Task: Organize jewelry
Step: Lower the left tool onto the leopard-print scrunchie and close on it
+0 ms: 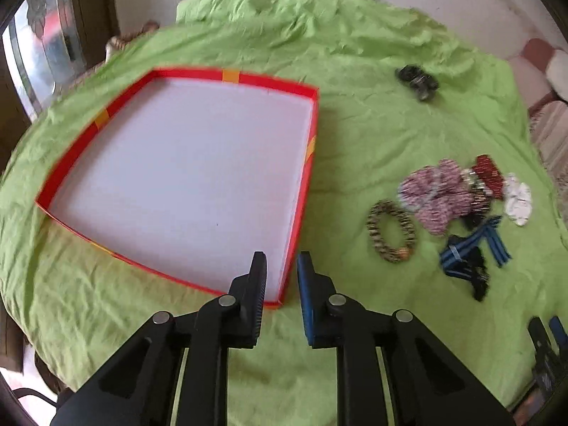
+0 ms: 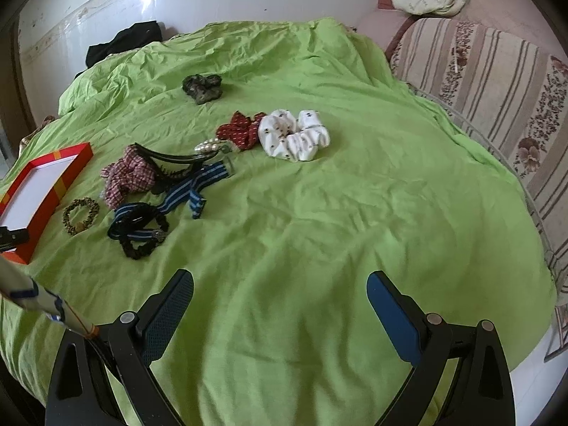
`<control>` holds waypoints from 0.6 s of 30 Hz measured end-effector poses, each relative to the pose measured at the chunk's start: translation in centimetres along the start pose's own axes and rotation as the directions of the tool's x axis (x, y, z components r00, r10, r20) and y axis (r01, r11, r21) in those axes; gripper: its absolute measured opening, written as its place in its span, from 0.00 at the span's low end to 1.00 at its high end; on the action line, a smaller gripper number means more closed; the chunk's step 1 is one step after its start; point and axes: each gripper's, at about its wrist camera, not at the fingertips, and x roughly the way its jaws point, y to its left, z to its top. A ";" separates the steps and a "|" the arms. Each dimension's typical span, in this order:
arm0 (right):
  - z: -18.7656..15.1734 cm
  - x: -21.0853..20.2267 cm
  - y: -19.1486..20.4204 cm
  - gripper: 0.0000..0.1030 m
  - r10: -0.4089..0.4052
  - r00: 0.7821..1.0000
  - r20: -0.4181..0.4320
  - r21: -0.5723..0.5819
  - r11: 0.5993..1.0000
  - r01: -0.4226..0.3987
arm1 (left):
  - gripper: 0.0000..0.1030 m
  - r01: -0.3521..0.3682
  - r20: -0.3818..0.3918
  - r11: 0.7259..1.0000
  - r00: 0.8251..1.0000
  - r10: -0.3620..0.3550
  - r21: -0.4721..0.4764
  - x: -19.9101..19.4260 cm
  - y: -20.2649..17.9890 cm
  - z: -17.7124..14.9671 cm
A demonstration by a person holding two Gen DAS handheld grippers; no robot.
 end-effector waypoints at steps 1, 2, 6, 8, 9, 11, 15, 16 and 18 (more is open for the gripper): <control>0.3 -0.1 0.2 0.97 0.003 1.000 0.007 -0.006 1.000 -0.003 | 0.17 0.007 0.023 1.000 1.000 -0.008 0.014 -0.7 -0.2 -0.1; 0.7 -0.4 0.4 0.97 0.008 1.000 0.023 -0.013 1.000 -0.007 | 0.17 0.018 0.051 0.999 0.999 -0.020 0.035 -1.6 -0.7 -0.2; 2.4 -1.5 0.8 0.97 -0.007 0.994 0.113 -0.042 0.999 0.012 | 0.36 0.112 0.079 0.989 0.990 -0.120 0.098 -3.2 -2.5 0.2; 3.2 -1.5 1.0 0.97 -0.004 0.990 0.138 -0.060 0.998 0.013 | 0.42 0.142 0.065 0.982 0.986 -0.151 0.124 -2.8 -3.7 0.6; 3.6 -1.3 1.0 0.97 0.003 0.990 0.138 -0.061 0.998 0.006 | 0.42 0.144 0.056 0.980 0.987 -0.153 0.134 -2.5 -4.2 0.7; 4.1 -0.6 0.7 0.94 0.043 0.994 0.101 -0.043 0.998 -0.039 | 0.42 0.172 0.028 0.969 0.983 -0.179 0.177 -1.2 -5.5 1.2; 4.1 1.7 -0.2 0.79 0.189 0.982 -0.029 0.055 0.981 -0.187 | 0.42 0.229 -0.048 0.953 0.973 -0.224 0.199 1.9 -6.8 1.9; 3.9 2.4 -0.4 0.75 0.212 0.976 -0.056 0.074 0.975 -0.207 | 0.42 0.243 -0.065 0.951 0.970 -0.235 0.189 2.6 -6.9 2.1; 3.5 3.3 -0.3 0.73 0.246 0.966 -0.082 0.083 0.967 -0.239 | 0.41 0.253 -0.084 0.951 0.967 -0.241 0.178 3.7 -6.8 2.2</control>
